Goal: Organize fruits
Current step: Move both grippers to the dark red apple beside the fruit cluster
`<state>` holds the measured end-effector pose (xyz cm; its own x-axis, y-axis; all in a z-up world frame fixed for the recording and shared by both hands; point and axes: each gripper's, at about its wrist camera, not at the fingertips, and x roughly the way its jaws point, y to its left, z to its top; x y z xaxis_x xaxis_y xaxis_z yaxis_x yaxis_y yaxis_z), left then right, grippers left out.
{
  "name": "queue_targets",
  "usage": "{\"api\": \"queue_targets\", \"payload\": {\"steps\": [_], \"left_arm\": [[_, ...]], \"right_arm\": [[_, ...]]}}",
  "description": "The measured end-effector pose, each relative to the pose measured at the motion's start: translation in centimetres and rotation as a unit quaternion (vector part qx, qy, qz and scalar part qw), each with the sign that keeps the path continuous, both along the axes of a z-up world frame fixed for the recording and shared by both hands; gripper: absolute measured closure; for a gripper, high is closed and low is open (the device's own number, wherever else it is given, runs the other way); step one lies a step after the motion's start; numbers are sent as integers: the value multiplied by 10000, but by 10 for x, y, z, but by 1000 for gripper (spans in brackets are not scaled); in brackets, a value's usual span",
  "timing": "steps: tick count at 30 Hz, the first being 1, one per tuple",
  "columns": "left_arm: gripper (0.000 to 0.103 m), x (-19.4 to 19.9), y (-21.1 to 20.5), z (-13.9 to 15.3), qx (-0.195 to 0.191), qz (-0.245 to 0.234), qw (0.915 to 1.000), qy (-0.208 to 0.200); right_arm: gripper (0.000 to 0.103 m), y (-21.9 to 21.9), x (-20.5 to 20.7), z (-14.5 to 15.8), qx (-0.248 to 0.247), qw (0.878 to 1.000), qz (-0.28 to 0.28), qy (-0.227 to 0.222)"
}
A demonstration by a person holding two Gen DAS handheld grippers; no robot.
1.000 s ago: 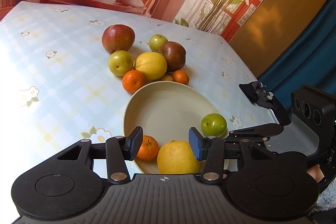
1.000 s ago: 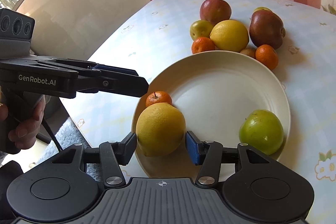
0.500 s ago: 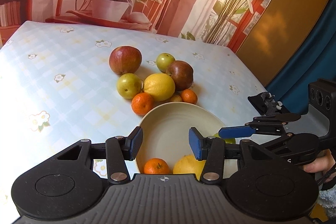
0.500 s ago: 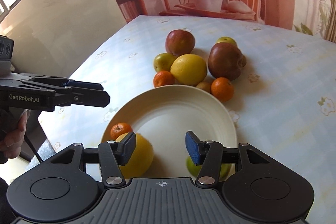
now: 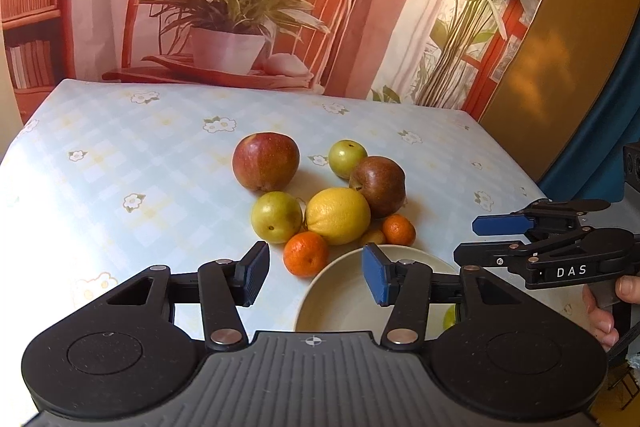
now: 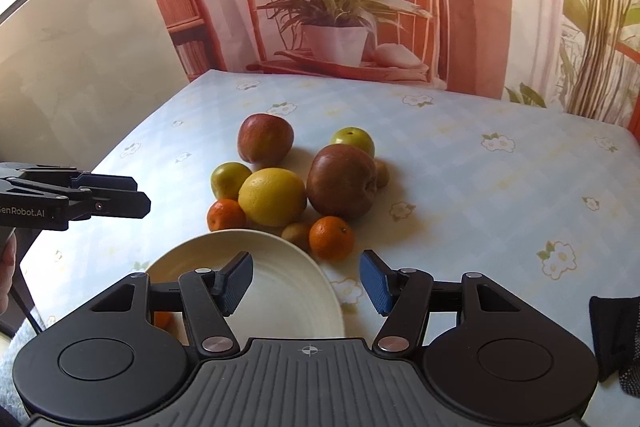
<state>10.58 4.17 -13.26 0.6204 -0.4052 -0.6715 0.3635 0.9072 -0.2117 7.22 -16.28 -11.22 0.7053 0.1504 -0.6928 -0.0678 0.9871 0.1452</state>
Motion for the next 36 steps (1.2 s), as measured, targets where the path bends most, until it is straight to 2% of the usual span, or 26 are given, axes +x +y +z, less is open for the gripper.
{"api": "queue_targets", "payload": {"steps": [15, 18, 19, 21, 24, 26, 33, 35, 36], "left_arm": [[49, 43, -19, 2, 168, 161, 9996, -158], [52, 57, -27, 2, 52, 199, 9997, -128], [55, 62, -30, 1, 26, 197, 9997, -126], [61, 70, -36, 0, 24, 172, 9998, -113], [62, 77, -45, -2, 60, 104, 9998, -134], [64, 79, -51, -4, 138, 88, 9997, -163], [64, 81, -60, -13, 260, 61, 9995, -171], [61, 80, -63, -12, 368, -7, 9991, -223], [56, 80, -64, -12, 393, -21, 9989, -243]], "right_arm": [[59, -15, 41, -13, -490, 9986, -77, -184], [63, -14, 57, -10, -694, 9970, -23, -341], [69, -14, 62, -8, -704, 9967, -3, -405], [77, -15, 70, -5, -706, 9960, 41, -552], [82, -16, 83, 0, -633, 9955, 131, -688], [91, -14, 92, -1, -656, 9954, 218, -665], [95, -17, 97, -11, -478, 9967, 268, -595], [95, -25, 92, -13, -385, 9972, 164, -621], [95, -30, 89, -14, -348, 9974, 102, -628]]}}
